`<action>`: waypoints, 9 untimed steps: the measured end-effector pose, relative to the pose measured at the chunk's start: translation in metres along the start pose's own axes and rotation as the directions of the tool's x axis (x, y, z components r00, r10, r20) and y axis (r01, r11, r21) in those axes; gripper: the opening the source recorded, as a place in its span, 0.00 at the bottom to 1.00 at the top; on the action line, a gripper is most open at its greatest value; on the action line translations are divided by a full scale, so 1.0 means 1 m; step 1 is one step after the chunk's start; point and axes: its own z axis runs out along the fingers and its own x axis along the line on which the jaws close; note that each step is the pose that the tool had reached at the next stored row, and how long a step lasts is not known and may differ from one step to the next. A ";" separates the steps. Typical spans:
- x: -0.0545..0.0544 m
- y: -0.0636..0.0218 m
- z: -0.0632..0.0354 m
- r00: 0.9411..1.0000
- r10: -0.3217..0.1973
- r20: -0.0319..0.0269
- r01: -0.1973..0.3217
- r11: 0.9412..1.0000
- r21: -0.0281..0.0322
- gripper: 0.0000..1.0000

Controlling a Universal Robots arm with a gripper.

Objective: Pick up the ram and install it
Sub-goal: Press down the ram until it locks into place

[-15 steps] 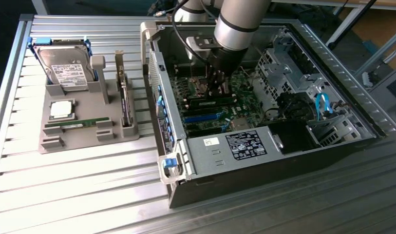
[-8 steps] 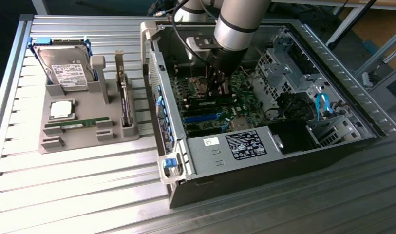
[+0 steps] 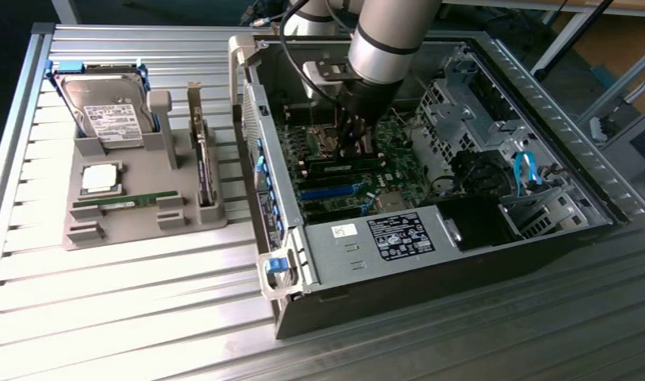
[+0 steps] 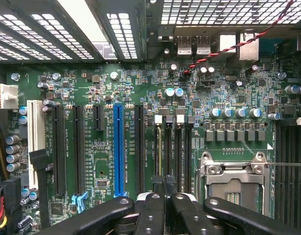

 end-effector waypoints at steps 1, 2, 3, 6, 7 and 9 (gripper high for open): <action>0.000 0.0000 0.0001 1.000 0.000 0.000 0.000 1.000 0.000 0.10; 0.000 0.0000 0.0001 1.000 0.000 0.000 0.000 1.000 0.000 0.10; 0.000 0.0000 0.0002 1.000 0.000 0.000 0.000 1.000 0.000 0.10; 0.000 0.0000 0.0006 1.000 0.000 0.000 0.000 1.000 0.000 0.10; 0.000 0.0000 0.0008 1.000 0.000 0.000 0.000 1.000 0.000 0.10; 0.000 0.0000 0.0015 1.000 0.000 0.000 0.000 1.000 0.000 0.10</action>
